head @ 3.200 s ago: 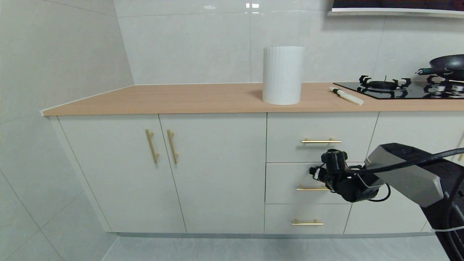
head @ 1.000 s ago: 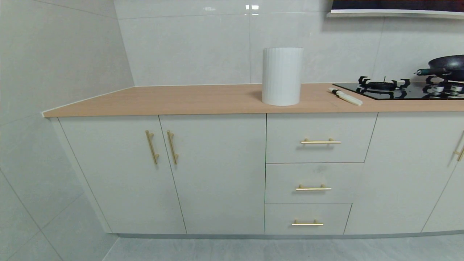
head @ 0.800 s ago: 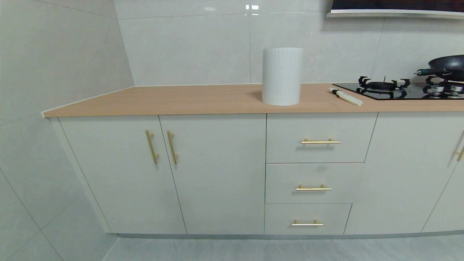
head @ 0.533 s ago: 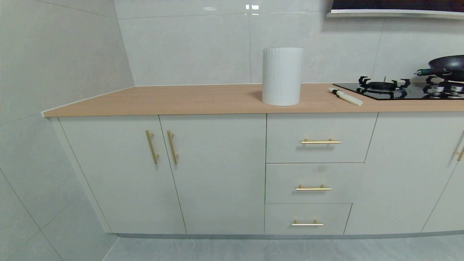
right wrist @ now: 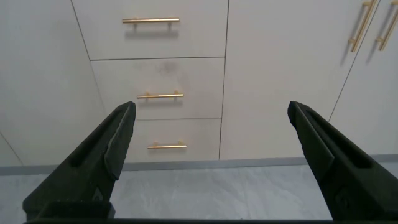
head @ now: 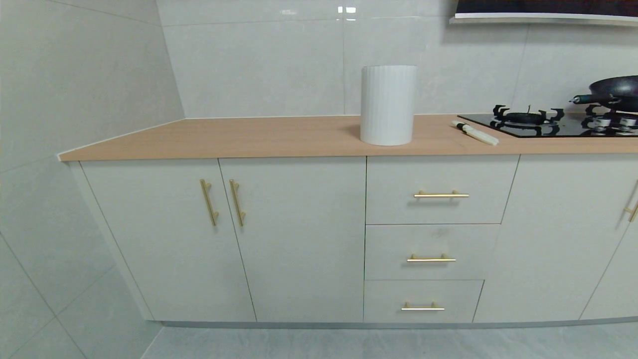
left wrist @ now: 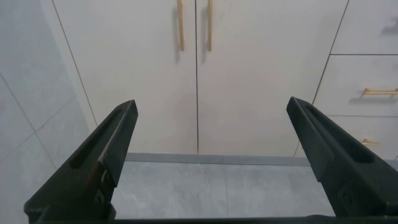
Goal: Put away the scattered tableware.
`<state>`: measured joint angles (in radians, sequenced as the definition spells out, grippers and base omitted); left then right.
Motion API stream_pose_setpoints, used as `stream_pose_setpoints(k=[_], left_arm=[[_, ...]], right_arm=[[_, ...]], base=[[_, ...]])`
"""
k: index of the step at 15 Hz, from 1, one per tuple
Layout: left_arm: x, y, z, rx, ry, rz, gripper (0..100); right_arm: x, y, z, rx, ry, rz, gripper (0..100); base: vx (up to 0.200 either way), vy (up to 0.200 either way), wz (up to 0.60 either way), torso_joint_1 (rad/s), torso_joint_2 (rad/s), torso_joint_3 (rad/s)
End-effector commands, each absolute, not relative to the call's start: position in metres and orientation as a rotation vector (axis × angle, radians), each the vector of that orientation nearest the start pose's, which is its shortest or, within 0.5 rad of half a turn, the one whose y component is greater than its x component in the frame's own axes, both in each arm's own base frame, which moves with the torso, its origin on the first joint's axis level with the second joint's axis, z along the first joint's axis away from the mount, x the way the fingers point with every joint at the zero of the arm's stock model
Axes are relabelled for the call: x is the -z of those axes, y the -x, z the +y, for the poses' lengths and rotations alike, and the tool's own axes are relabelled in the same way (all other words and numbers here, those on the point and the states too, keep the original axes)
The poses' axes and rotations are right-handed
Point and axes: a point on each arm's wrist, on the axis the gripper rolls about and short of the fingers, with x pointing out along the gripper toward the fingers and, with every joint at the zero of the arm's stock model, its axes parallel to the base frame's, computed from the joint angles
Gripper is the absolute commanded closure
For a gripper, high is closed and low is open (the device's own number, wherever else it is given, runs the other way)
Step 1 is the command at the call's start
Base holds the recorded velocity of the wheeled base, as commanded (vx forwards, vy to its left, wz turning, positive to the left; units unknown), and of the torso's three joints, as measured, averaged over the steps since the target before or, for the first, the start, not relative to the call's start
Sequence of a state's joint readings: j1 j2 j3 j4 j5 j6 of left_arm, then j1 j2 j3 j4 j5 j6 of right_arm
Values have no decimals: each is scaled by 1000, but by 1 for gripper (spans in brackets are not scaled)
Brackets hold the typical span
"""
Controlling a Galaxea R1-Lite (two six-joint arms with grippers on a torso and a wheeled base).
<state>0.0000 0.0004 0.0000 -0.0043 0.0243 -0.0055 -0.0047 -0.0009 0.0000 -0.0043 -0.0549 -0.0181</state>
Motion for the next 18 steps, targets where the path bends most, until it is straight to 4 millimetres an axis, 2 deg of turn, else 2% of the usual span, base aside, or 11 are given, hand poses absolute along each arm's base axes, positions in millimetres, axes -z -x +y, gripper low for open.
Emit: stream_pose_setpoints(k=[1,9,18], left_arm=[[-76,23,1,-25,6,-5,0],[-76,23,0,-21,2,-3,0],[-76,23,0,-20,0,-3,0]], right_arm=[[-76,23,-1,58,20,1,0],[-76,23,0,26,18,2,0],[-76,23,0,26,17,0,0]], base=[[0,0,0,0,0,0],[0,0,0,0,0,0],[200,0,0,3,3,3]])
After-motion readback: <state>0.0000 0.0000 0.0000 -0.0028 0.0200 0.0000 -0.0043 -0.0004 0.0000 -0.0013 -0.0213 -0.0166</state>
